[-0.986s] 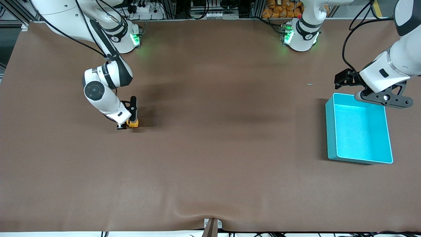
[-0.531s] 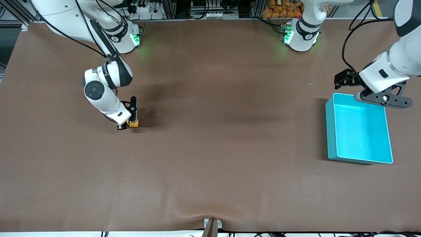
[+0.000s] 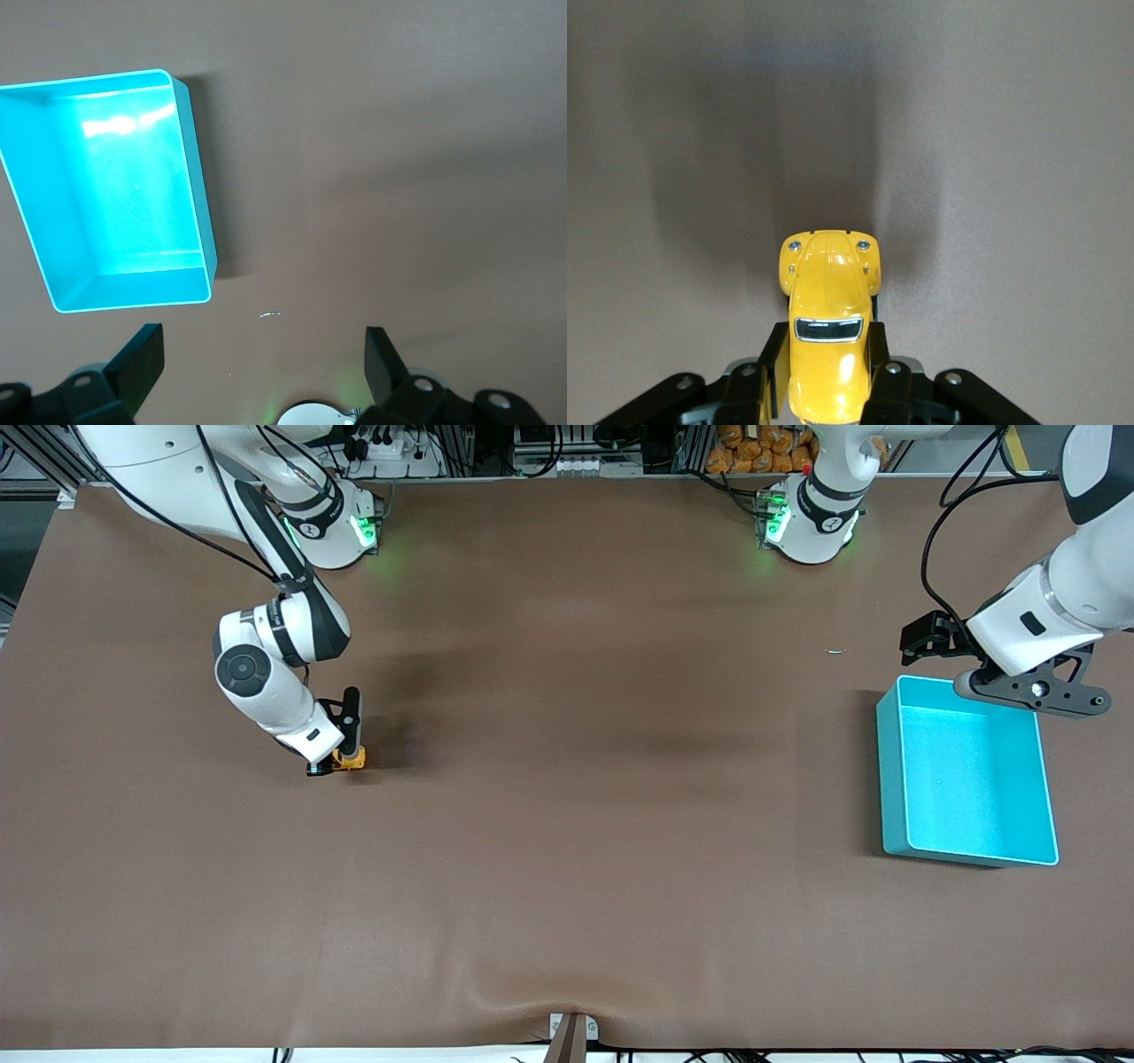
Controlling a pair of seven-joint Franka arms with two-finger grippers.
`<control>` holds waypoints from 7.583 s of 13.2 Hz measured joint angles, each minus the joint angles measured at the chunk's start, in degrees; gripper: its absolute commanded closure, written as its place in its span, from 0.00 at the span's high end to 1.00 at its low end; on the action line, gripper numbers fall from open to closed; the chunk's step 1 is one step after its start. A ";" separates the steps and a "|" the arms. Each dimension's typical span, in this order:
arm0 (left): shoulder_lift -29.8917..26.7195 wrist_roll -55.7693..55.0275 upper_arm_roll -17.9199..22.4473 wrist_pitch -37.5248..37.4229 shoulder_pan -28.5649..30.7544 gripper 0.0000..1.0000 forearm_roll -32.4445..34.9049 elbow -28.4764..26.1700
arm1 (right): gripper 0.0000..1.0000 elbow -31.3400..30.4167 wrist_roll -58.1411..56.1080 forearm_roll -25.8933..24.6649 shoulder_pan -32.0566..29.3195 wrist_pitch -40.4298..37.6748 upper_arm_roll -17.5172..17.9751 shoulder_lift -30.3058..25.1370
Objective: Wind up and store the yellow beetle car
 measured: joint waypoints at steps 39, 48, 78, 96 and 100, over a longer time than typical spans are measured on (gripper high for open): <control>0.87 -0.16 -0.09 2.55 -0.19 1.00 0.00 -4.28 | 1.00 21.69 -20.62 2.49 -24.32 -27.76 0.24 5.99; 0.89 -10.51 -3.18 9.39 -0.32 1.00 -0.57 -13.72 | 1.00 29.86 -20.86 11.18 -24.16 -33.98 0.57 5.75; 12.61 -57.97 -2.97 64.87 7.05 1.00 -3.08 -44.79 | 1.00 56.55 68.35 16.09 -10.60 -65.33 1.44 -12.75; 6.60 -41.69 -3.55 60.99 8.85 0.00 -3.03 -39.75 | 1.00 42.95 72.94 10.34 -6.53 -58.21 -2.00 -19.65; 4.64 -25.70 -3.19 46.07 14.34 0.00 -3.02 -30.04 | 1.00 42.95 72.95 10.36 -1.75 -57.90 -7.65 -19.66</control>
